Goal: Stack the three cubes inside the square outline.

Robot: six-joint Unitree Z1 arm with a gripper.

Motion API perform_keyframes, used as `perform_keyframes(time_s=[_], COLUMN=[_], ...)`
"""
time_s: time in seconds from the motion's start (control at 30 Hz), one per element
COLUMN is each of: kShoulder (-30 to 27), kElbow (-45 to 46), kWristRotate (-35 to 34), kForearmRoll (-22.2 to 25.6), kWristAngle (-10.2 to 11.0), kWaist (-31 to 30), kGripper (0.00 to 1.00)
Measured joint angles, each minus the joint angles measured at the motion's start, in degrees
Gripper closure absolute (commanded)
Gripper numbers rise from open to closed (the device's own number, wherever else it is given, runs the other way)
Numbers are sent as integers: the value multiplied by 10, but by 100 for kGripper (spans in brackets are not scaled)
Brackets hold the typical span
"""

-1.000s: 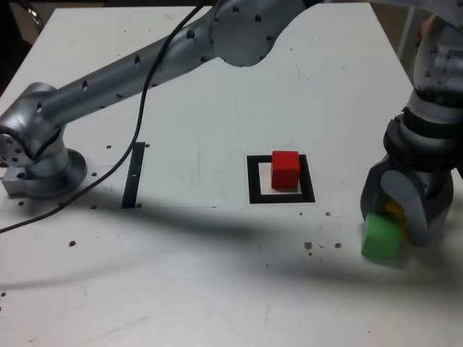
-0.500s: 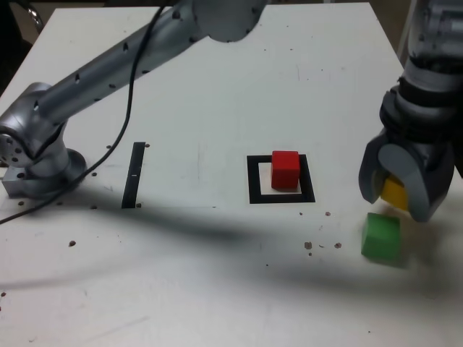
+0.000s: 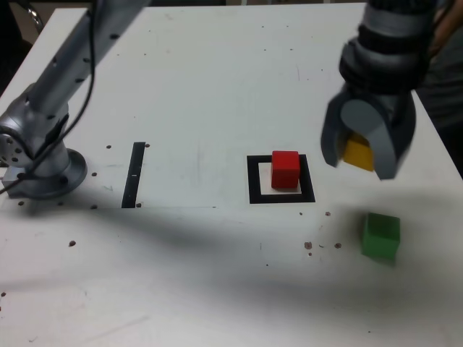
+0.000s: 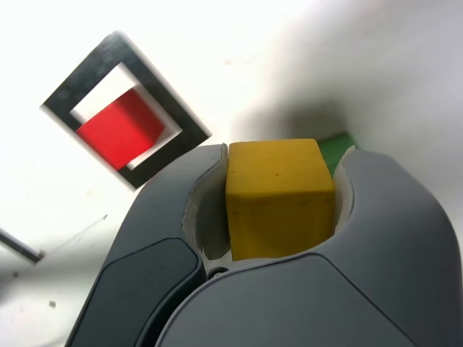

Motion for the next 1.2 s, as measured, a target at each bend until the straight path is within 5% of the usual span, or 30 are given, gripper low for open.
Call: perform_keyframes(time_s=[0.43, 0.83, 1.2], kShoulder=[-98, -133, -138], kElbow=[164, 314, 365], kWristRotate=[-114, -120, -110], kForearmRoll=[-34, -154, -203], kWristAngle=[-21, -69, -89], kWaist=[39, 89, 108], kGripper=[71, 71, 71])
